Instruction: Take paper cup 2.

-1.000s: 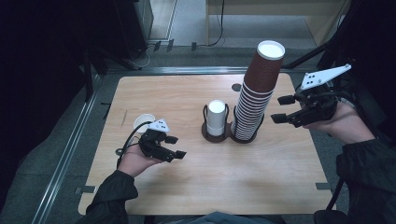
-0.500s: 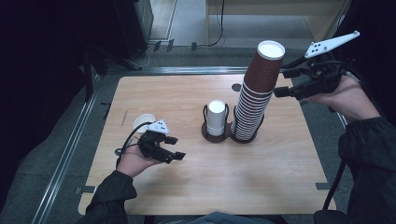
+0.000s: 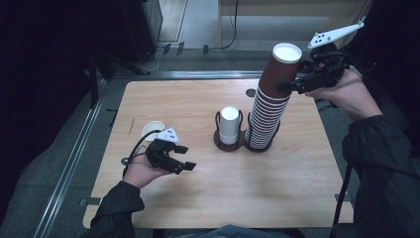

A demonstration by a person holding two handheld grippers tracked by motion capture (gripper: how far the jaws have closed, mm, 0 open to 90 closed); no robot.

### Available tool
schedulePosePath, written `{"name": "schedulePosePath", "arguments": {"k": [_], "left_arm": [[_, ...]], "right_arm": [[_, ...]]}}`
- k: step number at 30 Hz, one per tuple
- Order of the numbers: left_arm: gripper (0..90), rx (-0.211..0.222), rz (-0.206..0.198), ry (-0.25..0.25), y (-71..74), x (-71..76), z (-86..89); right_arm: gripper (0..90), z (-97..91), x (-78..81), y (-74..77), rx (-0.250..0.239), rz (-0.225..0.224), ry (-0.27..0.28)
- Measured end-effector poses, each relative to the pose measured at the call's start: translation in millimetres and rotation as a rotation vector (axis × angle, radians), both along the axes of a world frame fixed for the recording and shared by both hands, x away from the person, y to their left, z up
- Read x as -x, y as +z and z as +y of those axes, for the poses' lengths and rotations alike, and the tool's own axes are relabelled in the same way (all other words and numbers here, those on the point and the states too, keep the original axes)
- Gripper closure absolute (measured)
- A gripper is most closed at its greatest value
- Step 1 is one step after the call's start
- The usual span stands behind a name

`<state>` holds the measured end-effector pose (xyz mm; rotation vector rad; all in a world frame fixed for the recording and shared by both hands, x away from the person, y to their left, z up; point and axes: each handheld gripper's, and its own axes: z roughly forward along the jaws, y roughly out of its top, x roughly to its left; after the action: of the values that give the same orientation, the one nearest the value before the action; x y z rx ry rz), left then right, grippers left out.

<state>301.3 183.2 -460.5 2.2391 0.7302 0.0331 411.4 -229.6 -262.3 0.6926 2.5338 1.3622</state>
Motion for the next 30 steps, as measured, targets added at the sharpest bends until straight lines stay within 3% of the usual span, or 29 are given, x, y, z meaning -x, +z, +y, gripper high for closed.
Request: {"name": "schedulePosePath", "arguments": {"k": [11, 24, 30], "left_arm": [[29.0, -0.011, -0.005, 0.001, -0.5, 0.2, 1.5], [28.8, -0.022, -0.005, -0.015, -1.7, 0.0, -0.4], [28.9, -0.027, -0.007, -0.015, -1.7, 0.1, 0.4]], "right_arm": [[14.4, 4.2, -1.2, 0.1, -0.012, -0.019, -0.003], [15.3, 6.8, -0.2, 4.8, 0.019, -0.028, -0.006], [16.5, 5.8, 0.1, 10.1, 0.0, -0.038, -0.012]]}}
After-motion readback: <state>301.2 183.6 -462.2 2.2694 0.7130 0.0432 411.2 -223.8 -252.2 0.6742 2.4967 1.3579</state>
